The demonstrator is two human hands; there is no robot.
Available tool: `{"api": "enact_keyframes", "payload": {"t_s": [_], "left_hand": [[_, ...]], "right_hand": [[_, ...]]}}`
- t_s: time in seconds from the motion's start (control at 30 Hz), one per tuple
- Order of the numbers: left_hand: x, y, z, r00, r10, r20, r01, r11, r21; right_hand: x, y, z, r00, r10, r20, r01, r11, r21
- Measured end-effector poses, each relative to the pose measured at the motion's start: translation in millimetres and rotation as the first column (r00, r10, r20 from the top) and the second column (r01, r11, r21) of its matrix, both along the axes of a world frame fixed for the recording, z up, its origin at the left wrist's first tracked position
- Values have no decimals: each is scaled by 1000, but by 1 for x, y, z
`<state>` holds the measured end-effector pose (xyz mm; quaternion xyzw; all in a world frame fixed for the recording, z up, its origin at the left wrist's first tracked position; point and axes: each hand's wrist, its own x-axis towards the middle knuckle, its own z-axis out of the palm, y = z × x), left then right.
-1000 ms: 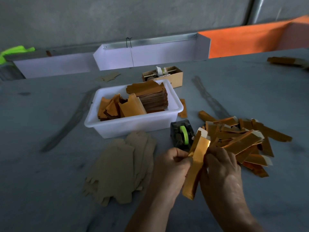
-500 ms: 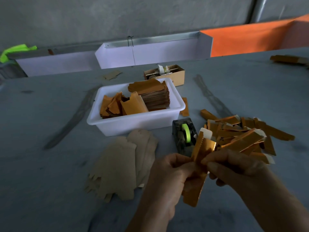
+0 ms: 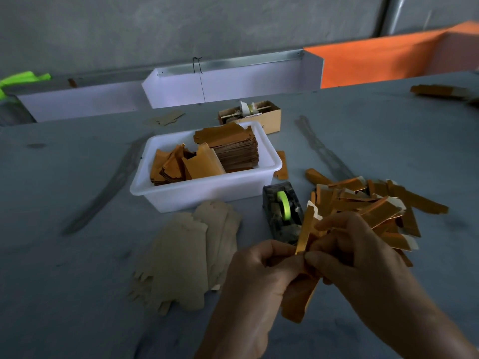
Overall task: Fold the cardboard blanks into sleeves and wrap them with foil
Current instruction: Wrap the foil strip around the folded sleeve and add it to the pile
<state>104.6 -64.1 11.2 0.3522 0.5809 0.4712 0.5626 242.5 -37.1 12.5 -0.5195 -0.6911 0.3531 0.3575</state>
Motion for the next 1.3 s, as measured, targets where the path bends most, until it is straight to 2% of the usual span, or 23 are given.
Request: {"api": "enact_keyframes", "payload": {"t_s": [0.2, 0.47, 0.53, 0.63, 0.73, 0.8, 0.9, 0.97, 1.07, 1.17, 1.3], "left_hand": [[1, -1, -3, 1000, -22, -10, 22, 1000, -7], [12, 0, -16, 984, 165, -60, -160, 984, 77], [17, -2, -22, 955, 235, -183, -202, 962, 182], [23, -7, -29, 873, 330, -358, -182, 904, 388], [22, -8, -31, 821, 432, -374, -219, 842, 493], [19, -7, -28, 841, 438, -317, -249, 834, 492], [19, -8, -23, 891, 376, -255, -238, 864, 443], [18, -8, -20, 909, 335, -249, -218, 889, 403], [13, -9, -16, 937, 293, -189, -218, 915, 338], [10, -8, -16, 961, 247, -126, -208, 942, 263], [4, -4, -22, 968, 250, -2, -246, 954, 173]], "right_hand": [[-3, -1, 1, 995, -37, 95, 35, 999, 22], [-13, -6, 3, 945, -128, 300, 107, 991, 83], [-15, -7, 5, 933, -152, 326, 129, 988, 90], [-17, -6, 11, 918, -170, 357, 155, 985, 70], [-16, -6, 12, 884, -223, 410, 182, 974, 136], [-12, -6, 9, 913, -217, 345, 182, 975, 130], [-8, -3, 2, 990, -82, 113, 88, 995, -47], [-11, -2, -3, 999, -44, 7, 44, 993, -110], [-14, -2, -10, 975, -89, -206, 44, 976, -213], [-16, -2, -13, 961, -65, -269, -7, 966, -259], [-15, 2, -13, 971, 38, -237, -96, 966, -241]]}}
